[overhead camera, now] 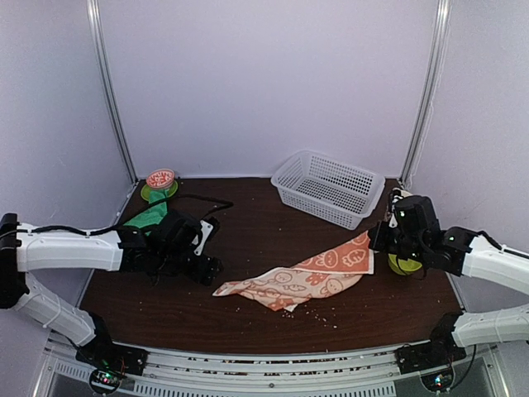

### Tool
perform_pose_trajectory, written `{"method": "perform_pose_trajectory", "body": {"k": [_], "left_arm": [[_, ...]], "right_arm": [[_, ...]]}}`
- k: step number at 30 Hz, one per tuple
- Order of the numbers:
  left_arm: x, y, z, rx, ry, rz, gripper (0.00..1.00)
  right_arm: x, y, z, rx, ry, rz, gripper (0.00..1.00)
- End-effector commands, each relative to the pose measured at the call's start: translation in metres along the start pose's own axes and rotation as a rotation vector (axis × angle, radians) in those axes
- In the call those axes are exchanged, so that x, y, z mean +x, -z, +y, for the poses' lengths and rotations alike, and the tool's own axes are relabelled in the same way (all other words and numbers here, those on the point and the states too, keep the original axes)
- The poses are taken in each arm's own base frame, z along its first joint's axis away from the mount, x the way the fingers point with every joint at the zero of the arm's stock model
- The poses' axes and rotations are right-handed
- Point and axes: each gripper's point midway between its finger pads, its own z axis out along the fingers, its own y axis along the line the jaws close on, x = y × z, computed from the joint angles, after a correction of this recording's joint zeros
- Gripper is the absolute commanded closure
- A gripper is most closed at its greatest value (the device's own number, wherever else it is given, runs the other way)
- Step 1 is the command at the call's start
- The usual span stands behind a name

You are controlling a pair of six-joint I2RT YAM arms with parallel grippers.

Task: Roll the towels
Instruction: Pick up the towel from the center of the board.

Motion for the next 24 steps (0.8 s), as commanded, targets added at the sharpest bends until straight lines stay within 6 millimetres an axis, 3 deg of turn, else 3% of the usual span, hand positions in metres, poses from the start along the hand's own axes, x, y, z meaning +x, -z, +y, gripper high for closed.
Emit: {"method": "perform_pose_trajectory", "body": {"k": [1, 8, 12, 16, 21, 24], "left_arm": [[-0.006, -0.011, -0.006, -0.062, -0.096, 0.044, 0.24], [0.004, -0.007, -0.027, -0.060, -0.178, 0.073, 0.13], [0.010, -0.001, -0.031, -0.033, -0.169, 0.066, 0.12], [0.021, -0.003, -0.042, 0.035, -0.194, 0.086, 0.15], [0.035, -0.021, -0.052, 0.073, -0.233, 0.142, 0.24], [0.034, -0.029, -0.056, 0.075, -0.242, 0.144, 0.26]], "right_arm": [[-0.006, 0.004, -0.003, 0.001, -0.029, -0.030, 1.00], [-0.008, 0.008, -0.035, 0.100, -0.057, -0.048, 1.00], [-0.010, 0.009, -0.040, 0.111, -0.082, -0.055, 1.00], [-0.011, 0.008, -0.041, 0.114, -0.091, -0.050, 1.00], [-0.011, 0.006, -0.038, 0.102, -0.101, -0.045, 1.00], [-0.010, 0.005, -0.037, 0.098, -0.103, -0.042, 1.00]]}}
